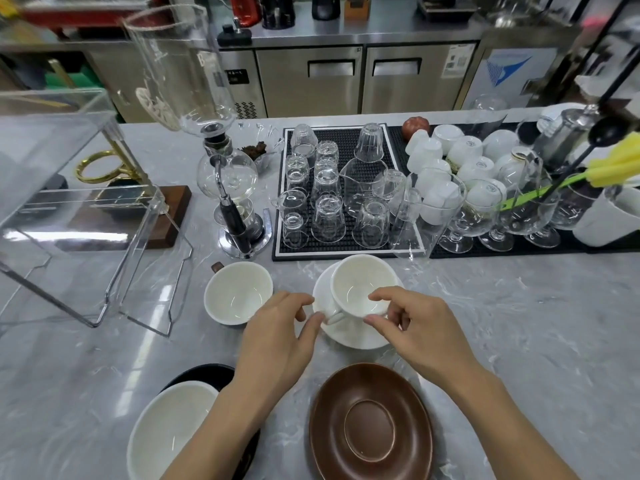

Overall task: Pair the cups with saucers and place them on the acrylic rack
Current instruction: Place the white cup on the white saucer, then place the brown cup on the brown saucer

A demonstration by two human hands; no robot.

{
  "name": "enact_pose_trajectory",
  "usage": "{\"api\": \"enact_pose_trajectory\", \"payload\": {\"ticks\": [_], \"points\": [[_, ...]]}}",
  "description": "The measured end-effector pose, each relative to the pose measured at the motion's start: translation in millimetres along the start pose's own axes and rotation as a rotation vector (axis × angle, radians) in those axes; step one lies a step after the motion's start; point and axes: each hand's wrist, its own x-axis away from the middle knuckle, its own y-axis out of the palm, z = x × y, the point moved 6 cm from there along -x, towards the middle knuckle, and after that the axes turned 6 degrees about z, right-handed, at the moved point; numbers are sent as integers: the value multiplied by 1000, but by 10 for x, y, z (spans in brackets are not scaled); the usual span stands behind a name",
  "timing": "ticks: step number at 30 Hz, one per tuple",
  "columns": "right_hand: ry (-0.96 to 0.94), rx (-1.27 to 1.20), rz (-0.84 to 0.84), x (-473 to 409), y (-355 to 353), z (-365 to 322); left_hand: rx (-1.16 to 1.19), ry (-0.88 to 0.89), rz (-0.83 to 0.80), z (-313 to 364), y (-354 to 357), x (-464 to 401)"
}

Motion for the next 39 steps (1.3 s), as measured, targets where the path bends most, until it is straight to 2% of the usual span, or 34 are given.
{"api": "enact_pose_trajectory", "payload": {"ticks": [4,10,16,23,35,39], "points": [[-58,-12,13,-92,59,-228,61,-30,76,-63,-246,19],[-138,-59,-5,-236,345,-644,41,-175,206,-428,-629,-15],[-163,-84,-15,-372,636,-942,20,-250,220,-818,-847,-34],[-25,-33,-74,-523,955,-972,14,-347,157,-1158,-872,-95],[176,181,-321,-594,1485,-920,-12,-404,2,-1409,-709,-225],[231,192,-328,-575,1560,-896,-11,-418,-74,-1418,-642,-243]]}}
